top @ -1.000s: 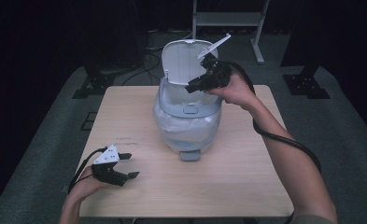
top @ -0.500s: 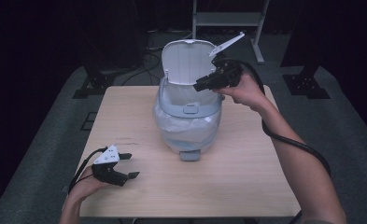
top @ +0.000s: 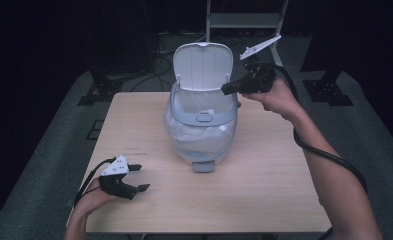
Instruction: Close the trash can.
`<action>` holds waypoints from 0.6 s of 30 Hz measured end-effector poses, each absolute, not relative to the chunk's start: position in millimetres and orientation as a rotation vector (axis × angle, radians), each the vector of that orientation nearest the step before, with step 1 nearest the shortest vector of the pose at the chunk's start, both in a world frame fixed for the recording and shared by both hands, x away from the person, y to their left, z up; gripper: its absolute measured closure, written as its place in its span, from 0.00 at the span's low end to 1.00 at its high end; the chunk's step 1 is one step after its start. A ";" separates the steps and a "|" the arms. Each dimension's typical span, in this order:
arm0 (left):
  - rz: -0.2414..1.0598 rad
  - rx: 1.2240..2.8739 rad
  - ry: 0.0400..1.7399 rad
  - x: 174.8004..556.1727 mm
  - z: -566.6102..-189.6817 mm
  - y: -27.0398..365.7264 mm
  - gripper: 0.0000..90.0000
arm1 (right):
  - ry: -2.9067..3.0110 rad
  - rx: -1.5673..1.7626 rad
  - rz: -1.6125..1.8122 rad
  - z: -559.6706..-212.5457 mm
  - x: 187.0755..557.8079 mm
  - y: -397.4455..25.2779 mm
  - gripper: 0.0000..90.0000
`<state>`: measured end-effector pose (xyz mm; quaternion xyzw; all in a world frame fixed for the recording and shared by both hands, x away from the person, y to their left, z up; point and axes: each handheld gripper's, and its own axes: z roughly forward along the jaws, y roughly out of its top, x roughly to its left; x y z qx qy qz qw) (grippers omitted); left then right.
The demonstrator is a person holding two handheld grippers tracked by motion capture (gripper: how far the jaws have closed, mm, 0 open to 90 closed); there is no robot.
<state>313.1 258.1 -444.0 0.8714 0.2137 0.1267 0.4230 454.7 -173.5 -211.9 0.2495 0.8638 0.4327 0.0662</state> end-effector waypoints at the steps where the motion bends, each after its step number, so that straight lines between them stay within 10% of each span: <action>1: 0.316 2.180 0.536 313.2 -444.1 258.0 0.25 | 2.603 0.759 1.302 -211.9 455.1 -175.6 0.91; 18: 0.325 2.179 0.557 315.3 -444.7 263.4 0.25 | 2.545 0.873 1.312 -217.8 490.3 -210.8 1.00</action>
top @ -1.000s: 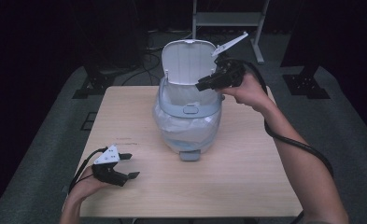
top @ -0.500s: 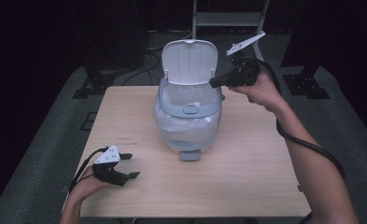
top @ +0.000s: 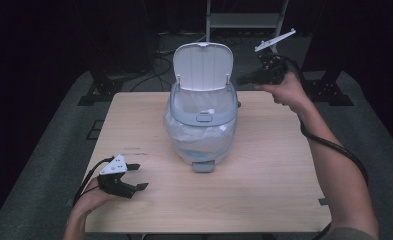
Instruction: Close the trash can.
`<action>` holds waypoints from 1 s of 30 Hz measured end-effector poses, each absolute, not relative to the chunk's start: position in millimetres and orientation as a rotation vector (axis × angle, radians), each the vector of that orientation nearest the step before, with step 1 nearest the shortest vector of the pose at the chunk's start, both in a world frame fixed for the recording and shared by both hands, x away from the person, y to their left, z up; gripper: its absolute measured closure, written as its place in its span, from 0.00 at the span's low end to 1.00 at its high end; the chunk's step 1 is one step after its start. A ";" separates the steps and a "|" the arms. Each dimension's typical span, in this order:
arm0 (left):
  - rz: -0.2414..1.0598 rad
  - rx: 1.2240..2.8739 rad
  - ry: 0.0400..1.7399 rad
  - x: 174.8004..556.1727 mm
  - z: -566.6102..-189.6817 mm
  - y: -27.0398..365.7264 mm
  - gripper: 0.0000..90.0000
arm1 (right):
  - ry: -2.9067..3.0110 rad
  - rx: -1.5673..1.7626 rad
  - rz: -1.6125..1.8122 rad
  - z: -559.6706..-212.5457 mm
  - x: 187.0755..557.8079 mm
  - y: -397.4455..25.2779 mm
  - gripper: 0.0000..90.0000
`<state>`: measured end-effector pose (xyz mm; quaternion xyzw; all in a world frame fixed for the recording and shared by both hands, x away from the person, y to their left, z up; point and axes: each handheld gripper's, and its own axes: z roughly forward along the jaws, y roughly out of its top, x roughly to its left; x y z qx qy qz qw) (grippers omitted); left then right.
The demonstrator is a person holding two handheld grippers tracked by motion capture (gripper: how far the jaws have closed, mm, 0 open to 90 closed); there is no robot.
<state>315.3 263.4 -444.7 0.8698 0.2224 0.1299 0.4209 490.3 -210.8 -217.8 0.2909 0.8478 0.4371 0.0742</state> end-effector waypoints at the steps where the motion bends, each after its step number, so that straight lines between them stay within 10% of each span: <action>1: 0.327 2.180 0.557 315.5 -444.7 263.8 0.25 | 2.544 0.877 1.308 -217.3 494.2 -210.4 1.00; 30: 0.334 2.179 0.573 314.3 -444.9 264.7 0.25 | 2.486 0.897 1.451 -213.9 534.2 -206.4 1.00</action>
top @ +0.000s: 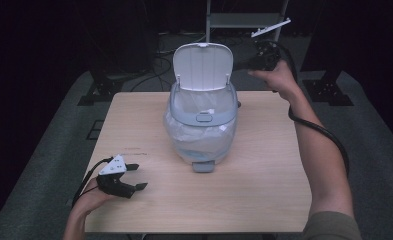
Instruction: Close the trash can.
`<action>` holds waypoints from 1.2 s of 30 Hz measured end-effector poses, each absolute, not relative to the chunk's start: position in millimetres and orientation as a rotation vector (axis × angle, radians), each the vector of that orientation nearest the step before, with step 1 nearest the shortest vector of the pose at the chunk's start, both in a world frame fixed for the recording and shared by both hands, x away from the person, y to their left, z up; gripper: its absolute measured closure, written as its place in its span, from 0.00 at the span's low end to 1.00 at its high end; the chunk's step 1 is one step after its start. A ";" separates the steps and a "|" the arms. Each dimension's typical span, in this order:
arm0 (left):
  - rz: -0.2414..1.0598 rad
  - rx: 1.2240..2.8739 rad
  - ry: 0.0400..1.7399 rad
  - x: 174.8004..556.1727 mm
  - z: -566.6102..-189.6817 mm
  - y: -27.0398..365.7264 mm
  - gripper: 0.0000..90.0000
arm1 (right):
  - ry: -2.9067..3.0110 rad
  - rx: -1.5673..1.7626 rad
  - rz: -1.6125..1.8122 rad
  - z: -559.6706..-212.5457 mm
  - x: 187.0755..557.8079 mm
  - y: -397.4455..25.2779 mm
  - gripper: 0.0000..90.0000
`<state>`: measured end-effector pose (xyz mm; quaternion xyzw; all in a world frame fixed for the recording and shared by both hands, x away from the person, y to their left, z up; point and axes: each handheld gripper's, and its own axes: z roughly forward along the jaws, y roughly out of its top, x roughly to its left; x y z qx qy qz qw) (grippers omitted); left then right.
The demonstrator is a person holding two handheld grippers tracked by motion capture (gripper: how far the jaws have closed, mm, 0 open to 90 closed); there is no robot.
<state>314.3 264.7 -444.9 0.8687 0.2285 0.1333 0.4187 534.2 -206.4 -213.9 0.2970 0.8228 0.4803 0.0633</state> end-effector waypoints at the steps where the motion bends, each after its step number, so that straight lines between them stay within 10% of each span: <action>1: 0.335 2.179 0.573 314.3 -444.9 264.6 0.25 | 2.488 0.893 1.458 -214.0 533.8 -207.2 1.00; 36: 0.346 2.157 0.581 313.9 -441.1 267.3 0.25 | 2.729 0.547 1.313 -202.9 509.6 -184.4 1.00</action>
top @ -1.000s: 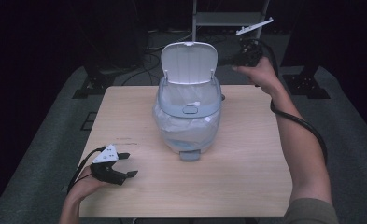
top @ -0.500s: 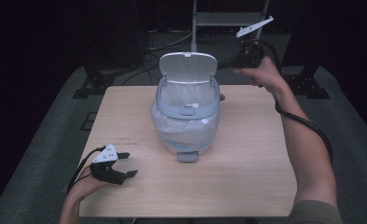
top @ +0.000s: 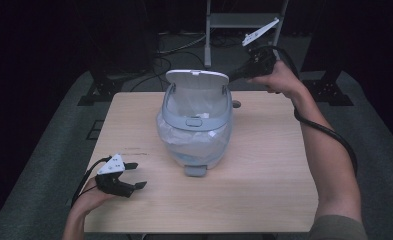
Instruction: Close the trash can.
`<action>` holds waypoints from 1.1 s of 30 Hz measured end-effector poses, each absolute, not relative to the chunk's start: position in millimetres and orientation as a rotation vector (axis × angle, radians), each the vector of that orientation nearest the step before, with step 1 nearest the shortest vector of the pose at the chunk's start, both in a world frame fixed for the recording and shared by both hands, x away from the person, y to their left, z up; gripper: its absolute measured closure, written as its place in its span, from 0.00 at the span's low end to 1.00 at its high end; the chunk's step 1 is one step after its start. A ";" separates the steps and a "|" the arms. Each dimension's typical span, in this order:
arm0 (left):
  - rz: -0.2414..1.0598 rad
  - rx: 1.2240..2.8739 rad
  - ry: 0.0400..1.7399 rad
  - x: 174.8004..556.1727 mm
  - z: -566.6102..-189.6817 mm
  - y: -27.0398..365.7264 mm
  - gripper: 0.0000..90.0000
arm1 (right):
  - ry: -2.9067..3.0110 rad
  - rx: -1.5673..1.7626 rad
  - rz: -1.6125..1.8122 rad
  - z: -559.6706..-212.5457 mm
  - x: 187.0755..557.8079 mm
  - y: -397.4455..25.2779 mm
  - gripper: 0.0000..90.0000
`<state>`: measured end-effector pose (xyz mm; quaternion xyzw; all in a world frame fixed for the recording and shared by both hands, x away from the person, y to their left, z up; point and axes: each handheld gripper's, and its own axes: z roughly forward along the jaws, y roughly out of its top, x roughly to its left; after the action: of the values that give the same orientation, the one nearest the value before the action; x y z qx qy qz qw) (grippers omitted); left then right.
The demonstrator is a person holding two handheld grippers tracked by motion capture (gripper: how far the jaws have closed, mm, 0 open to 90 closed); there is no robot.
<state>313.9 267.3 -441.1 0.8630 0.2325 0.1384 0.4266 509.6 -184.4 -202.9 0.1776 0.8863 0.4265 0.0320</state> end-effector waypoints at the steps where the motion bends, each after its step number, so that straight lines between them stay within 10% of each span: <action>1: 0.344 2.154 0.582 314.0 -441.0 267.4 0.25 | 2.730 0.541 1.311 -202.5 509.1 -183.3 1.00; 33: 0.345 2.145 0.589 311.9 -439.3 270.1 0.25 | 2.861 0.300 1.341 -213.4 483.8 -121.1 1.00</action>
<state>311.9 270.1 -439.3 0.8600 0.2362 0.1382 0.4307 483.8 -121.1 -213.4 0.0946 0.9013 0.4224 -0.0162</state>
